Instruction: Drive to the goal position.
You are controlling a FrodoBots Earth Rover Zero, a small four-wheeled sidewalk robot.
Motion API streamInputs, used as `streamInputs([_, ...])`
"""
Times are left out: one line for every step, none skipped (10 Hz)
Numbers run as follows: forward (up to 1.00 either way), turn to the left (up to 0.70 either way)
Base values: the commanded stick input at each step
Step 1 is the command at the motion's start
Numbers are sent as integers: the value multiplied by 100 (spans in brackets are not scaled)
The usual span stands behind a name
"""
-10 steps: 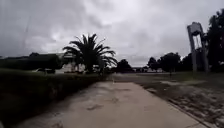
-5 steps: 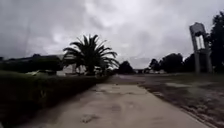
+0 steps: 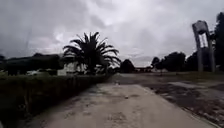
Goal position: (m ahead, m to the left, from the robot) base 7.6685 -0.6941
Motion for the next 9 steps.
streamInputs([70,0])
streamInputs([70,0])
streamInputs([70,0])
streamInputs([70,0])
streamInputs([70,0])
streamInputs([70,0])
streamInputs([70,0])
streamInputs([67,0])
streamInputs([50,0])
